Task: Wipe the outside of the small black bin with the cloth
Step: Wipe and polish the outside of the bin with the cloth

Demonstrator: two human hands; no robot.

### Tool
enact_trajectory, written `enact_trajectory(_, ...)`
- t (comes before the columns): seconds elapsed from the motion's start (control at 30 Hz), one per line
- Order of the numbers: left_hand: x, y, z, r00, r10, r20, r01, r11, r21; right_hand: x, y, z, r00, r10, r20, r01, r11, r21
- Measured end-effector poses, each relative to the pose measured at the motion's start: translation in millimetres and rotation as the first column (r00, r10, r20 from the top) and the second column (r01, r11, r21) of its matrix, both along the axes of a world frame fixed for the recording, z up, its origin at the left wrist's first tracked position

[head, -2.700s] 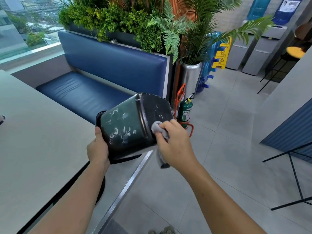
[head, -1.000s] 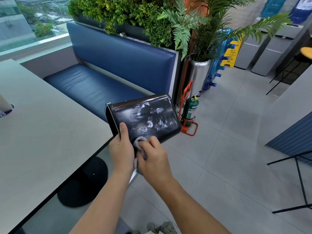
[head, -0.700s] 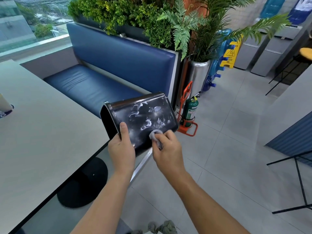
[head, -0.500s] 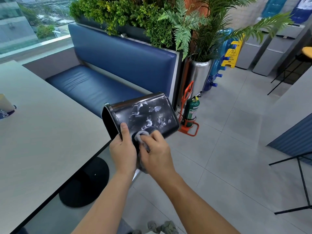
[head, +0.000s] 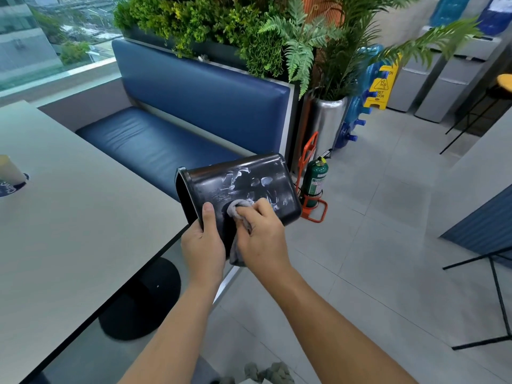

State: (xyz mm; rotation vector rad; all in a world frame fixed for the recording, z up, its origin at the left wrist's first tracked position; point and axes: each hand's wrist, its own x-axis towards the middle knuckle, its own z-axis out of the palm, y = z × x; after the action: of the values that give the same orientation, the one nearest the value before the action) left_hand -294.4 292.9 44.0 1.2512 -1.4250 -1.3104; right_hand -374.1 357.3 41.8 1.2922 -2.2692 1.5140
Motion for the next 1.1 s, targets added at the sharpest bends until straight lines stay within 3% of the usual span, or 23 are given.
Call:
enact_trajectory(0.13, 2.7, 0.7, 9.8, 1.0, -0.017, -0.015, 0.016, 0.999, -0.032, -24.2, 9.1, -1.4, 0.997, -0.076, -0.022, 0.077, 0.995, 0.058)
enact_trajectory(0.37, 1.0, -5.8, 4.3, 1.0, -0.024, 0.008, 0.025, 0.999, -0.047, 10.2, 5.4, 3.0, 0.993, 0.081, -0.088, -0.076, 0.995, 0.059)
enact_trajectory(0.6, 8.0, -8.1, 9.2, 1.0, 0.004, 0.014, -0.003, 0.995, -0.102, -27.9, 6.2, 2.2, 0.996, -0.086, -0.039, 0.089, 0.992, 0.085)
enact_trajectory(0.8, 13.3, -13.4, 3.1, 0.997, -0.004, 0.074, 0.012, 0.993, -0.114, 21.5, 5.2, -3.2, 0.993, 0.091, -0.07, -0.086, 0.994, 0.069)
enact_trajectory(1.0, 18.1, -8.4, 13.2, 0.996, -0.056, 0.073, 0.066, 0.988, -0.14, -17.2, -11.2, 17.3, 0.997, -0.06, -0.044, 0.061, 0.998, 0.026)
enact_trajectory(1.1, 19.7, -11.5, 15.0, 0.993, -0.085, 0.086, 0.097, 0.984, -0.147, 2.6, -0.4, 10.5, 0.994, -0.01, -0.105, 0.012, 1.0, 0.015)
